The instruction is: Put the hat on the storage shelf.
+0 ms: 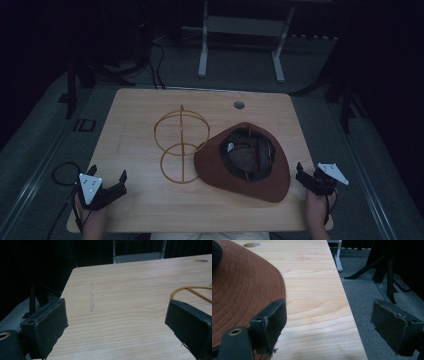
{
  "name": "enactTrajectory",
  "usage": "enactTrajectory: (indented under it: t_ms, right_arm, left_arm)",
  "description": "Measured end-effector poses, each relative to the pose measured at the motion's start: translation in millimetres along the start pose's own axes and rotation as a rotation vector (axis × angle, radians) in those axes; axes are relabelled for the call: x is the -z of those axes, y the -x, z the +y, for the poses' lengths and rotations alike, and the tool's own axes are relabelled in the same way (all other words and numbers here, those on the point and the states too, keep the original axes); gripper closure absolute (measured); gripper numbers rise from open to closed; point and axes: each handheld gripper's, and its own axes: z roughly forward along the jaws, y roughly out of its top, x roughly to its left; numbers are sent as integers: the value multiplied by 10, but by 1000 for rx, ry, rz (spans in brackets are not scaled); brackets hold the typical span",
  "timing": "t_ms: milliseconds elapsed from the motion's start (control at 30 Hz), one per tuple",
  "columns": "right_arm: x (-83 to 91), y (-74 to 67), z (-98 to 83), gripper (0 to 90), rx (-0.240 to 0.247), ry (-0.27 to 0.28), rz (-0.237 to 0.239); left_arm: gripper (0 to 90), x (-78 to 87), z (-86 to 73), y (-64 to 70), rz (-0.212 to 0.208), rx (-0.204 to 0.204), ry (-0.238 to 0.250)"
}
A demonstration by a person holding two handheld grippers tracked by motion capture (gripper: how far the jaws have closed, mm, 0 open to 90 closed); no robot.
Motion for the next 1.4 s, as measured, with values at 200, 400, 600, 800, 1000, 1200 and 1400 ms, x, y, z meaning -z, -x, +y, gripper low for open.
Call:
enactTrajectory:
  t_ms: [200,400,600,800,1000,1200,1400]
  right_arm:
    - [41,46,16,138,-40,-11,66]
    - [160,-49,175,137,25,-42,99]
    - [323,-176,473,132,99,-20,130]
    - [458,-284,805,143,128,8,194]
    - [410,-438,1019,146,159,13,238]
    - [267,-589,1128,150,134,-17,311]
    - [104,-838,1177,103,178,-45,305]
  left_arm:
    - [32,23,24,36,9,24,1]
    - [29,30,56,92,7,-13,-33]
    - [29,33,82,109,-39,35,-58]
    - [30,14,86,108,-103,86,-110]
    - [40,-8,89,126,-164,97,-147]
    - [40,-23,86,155,-146,68,-176]
    - [41,-34,84,191,-135,19,-200]
